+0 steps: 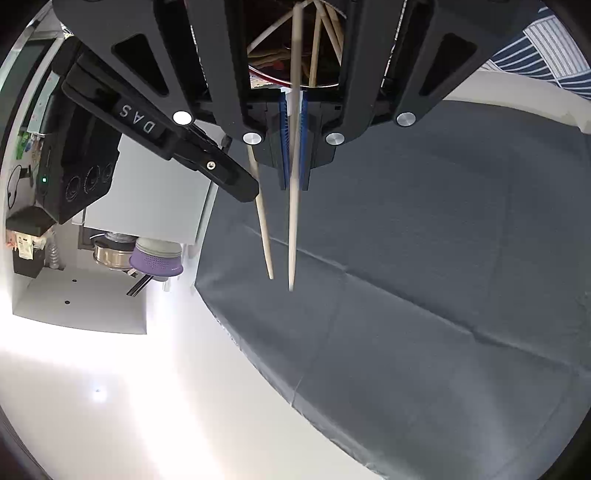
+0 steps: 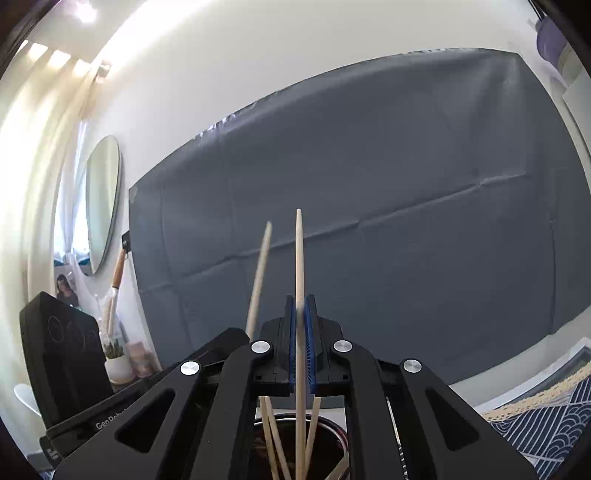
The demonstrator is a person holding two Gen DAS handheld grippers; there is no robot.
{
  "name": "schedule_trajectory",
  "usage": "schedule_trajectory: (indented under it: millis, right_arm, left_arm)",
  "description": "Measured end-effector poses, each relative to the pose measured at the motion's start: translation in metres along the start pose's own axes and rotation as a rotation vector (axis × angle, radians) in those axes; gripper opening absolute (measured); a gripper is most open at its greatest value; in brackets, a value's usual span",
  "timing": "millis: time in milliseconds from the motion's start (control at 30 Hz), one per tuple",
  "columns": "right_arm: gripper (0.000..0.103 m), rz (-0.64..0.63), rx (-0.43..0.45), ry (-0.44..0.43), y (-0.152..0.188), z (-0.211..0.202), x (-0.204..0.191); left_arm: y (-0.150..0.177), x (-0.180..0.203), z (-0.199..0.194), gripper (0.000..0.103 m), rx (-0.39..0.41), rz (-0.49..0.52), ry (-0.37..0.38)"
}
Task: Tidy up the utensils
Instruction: 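Lift the left tool's stick over the black holder while the right tool carries its stick there, then open the left tool over the holder while the right tool opens, dropping both sticks, then move both tools back down toward the sticks beside the holder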
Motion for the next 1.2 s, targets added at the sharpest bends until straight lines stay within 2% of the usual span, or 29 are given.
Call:
schedule_trajectory:
  millis: [100, 167, 200, 233, 267, 300, 333, 367, 400, 600, 700, 867, 967, 1200]
  right_arm:
    - [0.007, 0.017, 0.007, -0.016, -0.001, 0.0, 0.0]
    - [0.008, 0.011, 0.0, -0.018, -0.001, 0.001, -0.001]
    - [0.009, 0.012, -0.002, -0.017, -0.001, 0.002, -0.001]
    - [0.024, 0.02, -0.002, -0.016, -0.001, 0.001, -0.001]
    - [0.04, 0.035, 0.008, -0.01, -0.003, 0.0, 0.001]
    - [0.074, 0.049, 0.02, -0.001, -0.005, -0.004, 0.004]
    - [0.089, 0.063, 0.039, 0.007, -0.008, -0.007, 0.006]
    - [0.089, 0.069, 0.063, 0.01, -0.012, -0.01, 0.007]
    - [0.089, 0.07, 0.067, 0.017, -0.014, -0.011, 0.008]
    - [0.094, 0.049, 0.055, 0.076, -0.019, -0.014, 0.014]
    - [0.095, 0.056, 0.041, 0.088, -0.02, -0.014, 0.016]
    - [0.095, 0.082, 0.028, 0.08, -0.024, -0.015, 0.014]
    - [0.095, 0.081, -0.003, 0.078, -0.023, -0.017, 0.015]
    - [0.095, 0.048, -0.085, 0.137, -0.028, -0.031, 0.023]
  left_arm:
    - [-0.001, 0.005, 0.005, 0.005, -0.003, 0.008, 0.006]
    - [-0.001, 0.005, 0.004, 0.012, 0.003, 0.014, 0.003]
    - [-0.003, 0.004, 0.004, 0.028, 0.005, 0.014, -0.002]
    - [-0.005, 0.003, 0.003, 0.055, 0.009, 0.011, -0.009]
    - [-0.008, 0.004, 0.004, 0.067, 0.016, 0.006, -0.016]
    - [-0.012, 0.002, 0.001, 0.081, 0.03, -0.004, -0.022]
    - [-0.015, 0.0, 0.0, 0.085, 0.04, -0.009, -0.026]
    - [-0.018, -0.003, -0.002, 0.087, 0.039, -0.015, -0.032]
    - [-0.02, -0.006, -0.002, 0.097, 0.034, -0.021, -0.041]
    - [-0.033, -0.026, -0.011, 0.097, 0.046, -0.052, -0.084]
    - [-0.037, -0.03, -0.01, 0.097, 0.013, -0.037, -0.126]
    - [-0.036, -0.025, -0.016, 0.097, -0.052, -0.017, -0.15]
    - [-0.043, -0.026, -0.032, 0.097, -0.016, 0.076, -0.267]
    - [-0.044, -0.027, -0.054, 0.097, -0.111, 0.113, -0.35]
Point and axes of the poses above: each gripper's, at about its wrist camera, not at the fingertips, and z roughly the way its jaws point, x to its right, y to its underside, the point moved 10 cm from there along z, roughly the way its jaws point, and after that the axes turned 7 degrees about -y, right-handed, at the moved point
